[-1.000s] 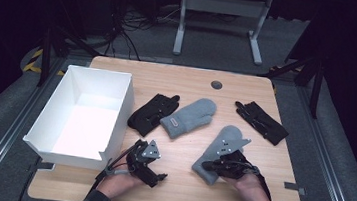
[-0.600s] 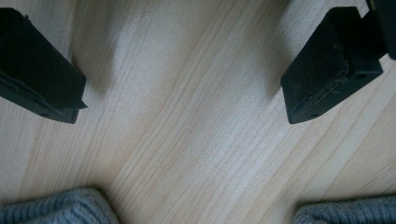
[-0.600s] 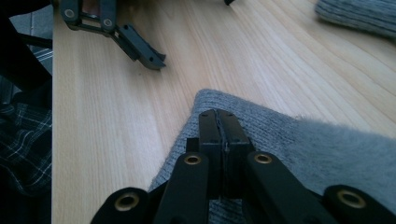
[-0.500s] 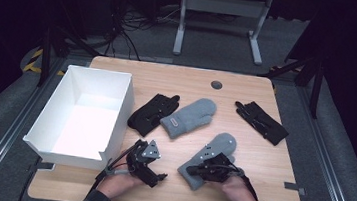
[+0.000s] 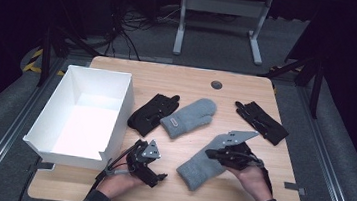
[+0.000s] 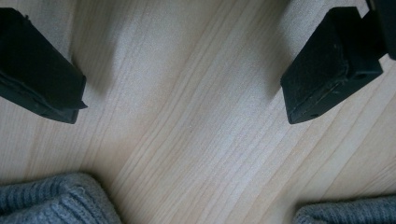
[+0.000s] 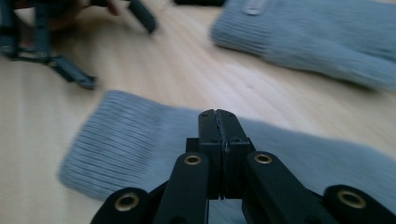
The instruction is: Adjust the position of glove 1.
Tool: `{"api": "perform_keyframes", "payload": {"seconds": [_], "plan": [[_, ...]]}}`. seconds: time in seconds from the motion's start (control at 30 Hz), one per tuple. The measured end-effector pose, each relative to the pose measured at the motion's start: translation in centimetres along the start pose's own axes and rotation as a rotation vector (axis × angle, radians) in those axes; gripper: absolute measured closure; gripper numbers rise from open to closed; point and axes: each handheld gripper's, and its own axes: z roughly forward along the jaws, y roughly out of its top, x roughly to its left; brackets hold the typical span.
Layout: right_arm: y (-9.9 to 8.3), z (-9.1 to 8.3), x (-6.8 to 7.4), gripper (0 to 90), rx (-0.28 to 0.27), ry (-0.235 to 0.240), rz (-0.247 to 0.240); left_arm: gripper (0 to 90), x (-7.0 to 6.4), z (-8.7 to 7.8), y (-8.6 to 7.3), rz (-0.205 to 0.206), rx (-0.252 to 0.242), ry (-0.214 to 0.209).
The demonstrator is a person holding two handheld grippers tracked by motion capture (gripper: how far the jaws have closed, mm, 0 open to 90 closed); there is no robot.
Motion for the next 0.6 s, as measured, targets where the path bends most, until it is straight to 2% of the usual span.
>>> {"api": "perform_keyframes", "payload": {"seconds": [0.13, 0.27, 0.3, 0.43, 0.53, 0.6], "plan": [[-1.1, -1.3, -2.7, 90.0, 0.003, -0.077, 0.056, 0.1, 0.0, 0.0, 0.0, 0.000, 0.000, 0.000], [-1.8, -1.7, -4.6, 90.0, -0.004, -0.104, 0.102, 0.1, 0.0, 0.0, 0.0, 0.000, 0.000, 0.000], [-1.9, -1.6, -4.8, 90.0, 0.000, -0.104, 0.106, 0.1, 0.0, 0.0, 0.0, 0.000, 0.000, 0.000], [-2.3, 0.1, -5.4, 90.0, 0.073, -0.105, 0.109, 0.1, 0.0, 0.0, 0.0, 0.000, 0.000, 0.000], [-2.6, 1.2, -5.1, 90.0, 0.118, -0.104, 0.106, 0.1, 0.0, 0.0, 0.0, 0.000, 0.000, 0.000], [-2.5, 1.3, -4.7, 90.0, 0.120, -0.098, 0.102, 0.1, 0.0, 0.0, 0.0, 0.000, 0.000, 0.000]]}}
